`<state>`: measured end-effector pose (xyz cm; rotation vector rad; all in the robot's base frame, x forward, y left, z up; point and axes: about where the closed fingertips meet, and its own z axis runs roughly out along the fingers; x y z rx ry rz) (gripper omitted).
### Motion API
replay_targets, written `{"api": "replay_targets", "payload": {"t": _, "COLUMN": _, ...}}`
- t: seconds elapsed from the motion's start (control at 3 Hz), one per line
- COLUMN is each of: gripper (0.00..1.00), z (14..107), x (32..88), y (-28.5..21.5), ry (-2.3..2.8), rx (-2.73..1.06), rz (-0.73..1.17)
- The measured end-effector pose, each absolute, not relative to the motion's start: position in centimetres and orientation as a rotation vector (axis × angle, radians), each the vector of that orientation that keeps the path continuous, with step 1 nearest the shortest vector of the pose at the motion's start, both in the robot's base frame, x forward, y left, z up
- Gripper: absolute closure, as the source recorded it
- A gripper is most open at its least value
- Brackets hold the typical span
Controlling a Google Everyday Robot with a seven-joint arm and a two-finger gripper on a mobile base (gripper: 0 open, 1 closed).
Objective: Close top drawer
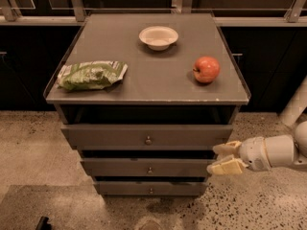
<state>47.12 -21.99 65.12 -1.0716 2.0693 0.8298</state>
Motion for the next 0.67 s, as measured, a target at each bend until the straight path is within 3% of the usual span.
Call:
{"api": "replay_targets", "payload": {"t": 0.33, "gripper": 0.0, "z": 65.12, "x": 47.12, "y": -21.99, "ry": 2.069, "rx": -1.072, "rz": 0.83}}
{"api": "replay_targets", "payload": {"t": 0.67, "gripper": 0.0, "z": 65.12, "x": 47.12, "y": -21.99, "ry": 2.069, "rx": -1.072, "rz": 0.83}}
